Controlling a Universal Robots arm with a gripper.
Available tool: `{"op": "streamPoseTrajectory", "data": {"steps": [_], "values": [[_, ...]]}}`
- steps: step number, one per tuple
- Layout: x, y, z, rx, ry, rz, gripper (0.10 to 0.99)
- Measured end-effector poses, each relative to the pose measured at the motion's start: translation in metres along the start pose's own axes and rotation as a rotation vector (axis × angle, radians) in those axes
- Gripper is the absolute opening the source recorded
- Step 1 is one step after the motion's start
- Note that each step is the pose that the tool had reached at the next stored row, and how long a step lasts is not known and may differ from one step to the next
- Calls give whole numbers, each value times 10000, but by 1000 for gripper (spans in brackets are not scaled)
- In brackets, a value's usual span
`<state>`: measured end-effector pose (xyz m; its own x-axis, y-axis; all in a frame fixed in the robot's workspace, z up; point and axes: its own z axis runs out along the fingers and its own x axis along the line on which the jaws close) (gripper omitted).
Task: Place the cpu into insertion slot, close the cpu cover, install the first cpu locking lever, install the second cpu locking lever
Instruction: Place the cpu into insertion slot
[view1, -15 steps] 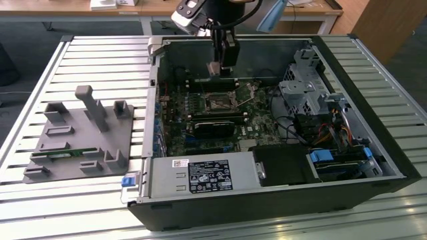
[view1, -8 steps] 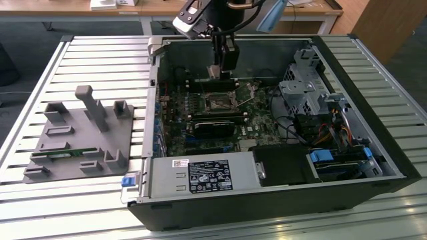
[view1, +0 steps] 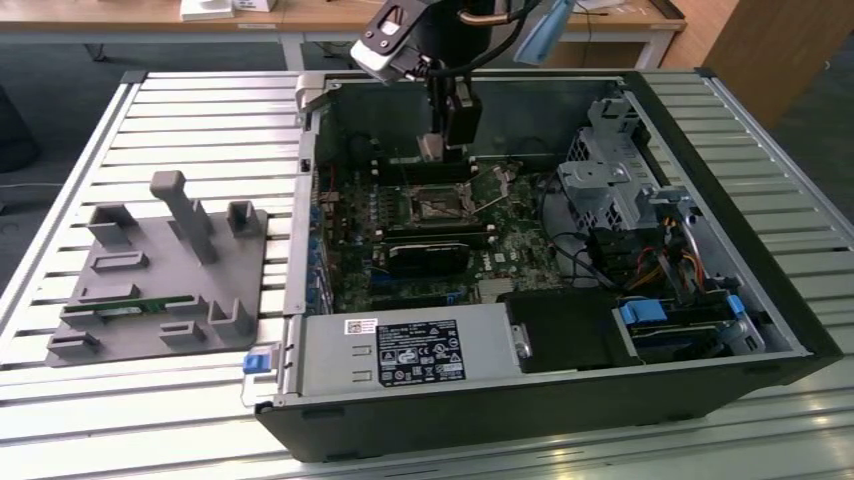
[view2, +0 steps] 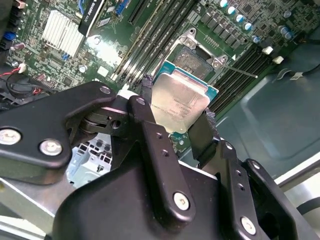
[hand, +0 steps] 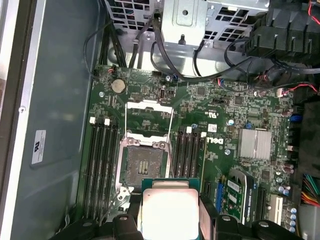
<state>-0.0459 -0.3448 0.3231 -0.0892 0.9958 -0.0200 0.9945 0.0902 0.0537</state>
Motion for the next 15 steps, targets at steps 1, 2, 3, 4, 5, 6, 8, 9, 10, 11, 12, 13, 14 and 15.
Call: {"op": "streamPoseTrajectory", "data": {"steps": [1,2,3,4,5,6,8,9,10,11,12,13,14,15], "values": [[0,1,6,1,0,1,537],[0,2,11,0,0,1,537],[0,2,18,0,0,1,537],[0,2,23,1,0,2,537],[1,2,28,0,-1,3,537],[1,2,33,1,-1,5,537],[1,1,44,0,0,10,537],[1,1,49,1,-1,11,537],[2,1,54,1,-1,12,537],[2,1,60,1,-1,12,537],[2,1,65,1,-2,13,537],[2,0,69,1,-2,14,537],[2,0,73,1,-2,15,537],[3,0,78,0,-1,16,537]]}}
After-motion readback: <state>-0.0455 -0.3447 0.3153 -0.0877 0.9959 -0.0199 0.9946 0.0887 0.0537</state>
